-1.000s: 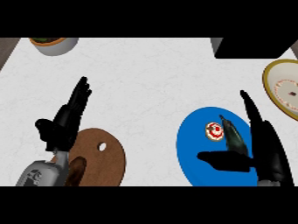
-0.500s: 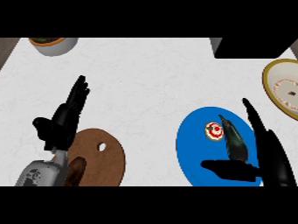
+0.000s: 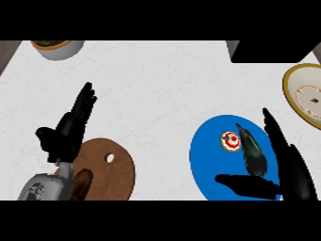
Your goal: Pick the cupcake from the plate and place it in the bowl
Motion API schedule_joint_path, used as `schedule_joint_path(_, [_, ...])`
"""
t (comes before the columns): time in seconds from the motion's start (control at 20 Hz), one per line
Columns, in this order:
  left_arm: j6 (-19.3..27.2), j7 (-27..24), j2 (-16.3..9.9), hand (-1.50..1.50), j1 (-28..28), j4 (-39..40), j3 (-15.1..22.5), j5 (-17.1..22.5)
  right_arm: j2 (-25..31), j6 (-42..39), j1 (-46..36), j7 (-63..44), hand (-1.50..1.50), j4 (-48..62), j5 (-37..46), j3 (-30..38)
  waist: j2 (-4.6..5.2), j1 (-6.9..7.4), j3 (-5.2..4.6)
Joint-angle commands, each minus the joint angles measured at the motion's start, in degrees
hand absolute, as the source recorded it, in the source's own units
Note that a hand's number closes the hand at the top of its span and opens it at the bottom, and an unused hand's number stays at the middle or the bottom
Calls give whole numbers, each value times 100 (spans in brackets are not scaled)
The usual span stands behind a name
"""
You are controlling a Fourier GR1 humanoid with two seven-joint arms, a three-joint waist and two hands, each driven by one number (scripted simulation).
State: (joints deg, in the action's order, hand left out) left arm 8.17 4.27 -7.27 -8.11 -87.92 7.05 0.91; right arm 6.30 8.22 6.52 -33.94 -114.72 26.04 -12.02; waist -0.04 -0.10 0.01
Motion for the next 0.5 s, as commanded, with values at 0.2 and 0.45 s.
schedule_joint_path(0.2, [-69,-99,229,0,-258,350,-159,-120,-316,239,-28,997,-150,1138,-371,312,9,-1,1])
schedule_joint_path(0.45, [-278,-266,116,0,60,197,-276,-165,-615,868,162,870,-150,1243,116,-480,3,7,-1])
